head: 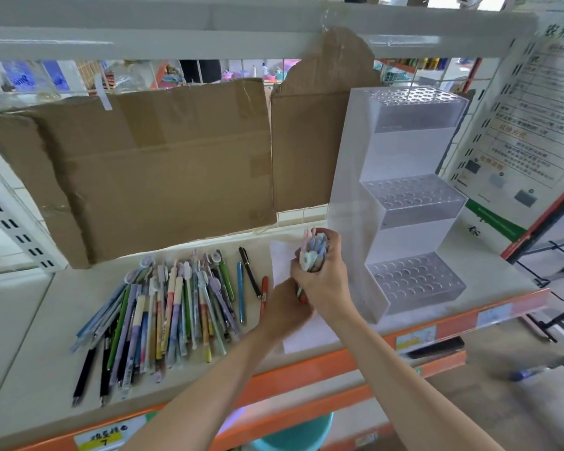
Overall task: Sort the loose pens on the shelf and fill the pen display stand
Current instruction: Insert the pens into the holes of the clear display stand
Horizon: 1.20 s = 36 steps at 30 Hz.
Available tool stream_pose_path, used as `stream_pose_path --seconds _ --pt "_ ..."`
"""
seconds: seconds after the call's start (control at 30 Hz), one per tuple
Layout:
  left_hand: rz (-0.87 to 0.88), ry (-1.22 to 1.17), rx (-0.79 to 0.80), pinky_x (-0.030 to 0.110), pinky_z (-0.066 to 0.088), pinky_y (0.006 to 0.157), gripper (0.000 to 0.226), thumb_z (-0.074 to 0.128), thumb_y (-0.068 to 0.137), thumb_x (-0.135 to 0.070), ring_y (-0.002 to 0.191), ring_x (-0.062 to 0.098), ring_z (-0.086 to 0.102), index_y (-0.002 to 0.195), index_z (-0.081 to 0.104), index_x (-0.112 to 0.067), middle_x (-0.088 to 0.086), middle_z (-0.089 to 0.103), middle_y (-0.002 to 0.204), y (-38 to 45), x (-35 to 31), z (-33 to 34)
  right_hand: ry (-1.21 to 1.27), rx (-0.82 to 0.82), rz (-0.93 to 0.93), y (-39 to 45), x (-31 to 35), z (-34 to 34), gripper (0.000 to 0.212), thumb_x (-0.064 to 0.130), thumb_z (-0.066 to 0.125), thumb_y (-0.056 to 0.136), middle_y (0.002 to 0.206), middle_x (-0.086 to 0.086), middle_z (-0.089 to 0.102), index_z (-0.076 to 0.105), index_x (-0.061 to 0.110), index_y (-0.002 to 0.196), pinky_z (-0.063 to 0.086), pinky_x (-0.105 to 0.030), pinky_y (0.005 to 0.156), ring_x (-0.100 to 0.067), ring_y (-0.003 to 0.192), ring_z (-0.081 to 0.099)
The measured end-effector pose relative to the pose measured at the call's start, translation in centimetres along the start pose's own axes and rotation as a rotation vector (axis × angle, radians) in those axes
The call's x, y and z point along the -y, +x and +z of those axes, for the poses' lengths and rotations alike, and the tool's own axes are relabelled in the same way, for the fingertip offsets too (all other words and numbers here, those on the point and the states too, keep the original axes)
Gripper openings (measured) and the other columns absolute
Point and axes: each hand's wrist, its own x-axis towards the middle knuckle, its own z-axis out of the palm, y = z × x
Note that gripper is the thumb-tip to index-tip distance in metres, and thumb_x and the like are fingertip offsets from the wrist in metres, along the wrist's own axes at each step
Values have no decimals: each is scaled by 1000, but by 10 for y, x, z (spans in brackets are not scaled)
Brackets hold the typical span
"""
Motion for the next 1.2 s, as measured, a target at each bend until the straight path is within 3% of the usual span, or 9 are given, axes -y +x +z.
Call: stream_pose_path --seconds 0.1,0.2,0.27,0.37,0.57,0.73,0.87,1.03,1.2 --pt "-15 -190 201 18 43 48 24 73 65 -26 57 12 59 83 57 -27 -8 64 61 -10 -14 -11 119 13 112 10 7 -18 38 -3 69 72 71 3 62 45 20 91 52 -24 58 -10 61 59" --pt "-78 -609 517 29 50 59 33 74 63 -24 61 21 63 88 57 -10 7 65 68 -21 -20 -16 318 113 217 12 12 -42 32 -4 70 72 69 -2 65 51 8 95 55 -29 57 -16 61 65" --pt "-181 -873 594 33 53 60 40 71 65 -21 59 26 64 94 51 -2 13 60 73 -30 -29 -11 395 187 247 10 14 -54 19 -5 68 74 66 -8 65 59 6 86 55 -32 57 -23 61 64" --pt "-229 -981 580 23 46 43 40 69 67 -25 46 17 57 96 50 -5 7 61 70 -40 -42 6 397 232 274 10 14 -69 16 -2 67 77 68 -14 61 65 11 69 48 -34 58 -28 60 58" --pt "-256 -955 500 13 30 36 31 67 71 -25 36 7 35 81 41 -11 -4 39 51 -47 -65 36 413 358 319 10 11 -110 14 15 72 77 75 -10 63 61 9 83 54 -25 60 -19 65 61" --pt "-176 -971 341 15 31 37 23 58 86 -27 37 7 35 80 44 -10 -2 43 54 -53 -72 51 107 431 267 5 9 -140 34 30 68 83 85 -6 67 59 3 100 54 -25 67 -10 72 64" --pt "-108 -897 205 18 32 37 28 64 81 -31 37 9 36 75 47 -10 -2 45 55 -61 -71 50 37 495 230 -3 7 -143 18 24 67 85 72 1 69 59 8 85 48 -20 55 -8 59 60" --pt "-89 -803 147 20 34 39 25 61 81 -28 41 11 40 82 48 -8 -1 47 57 -57 -65 41 103 480 247 0 8 -130 4 8 59 89 67 -1 65 62 7 85 46 -20 52 -9 57 58" --pt "-87 -731 152 20 35 41 27 61 81 -36 45 12 43 80 53 -11 1 51 62 -43 -64 39 81 415 286 9 7 -126 13 2 54 88 57 -3 64 62 5 78 46 -20 48 -12 53 61"
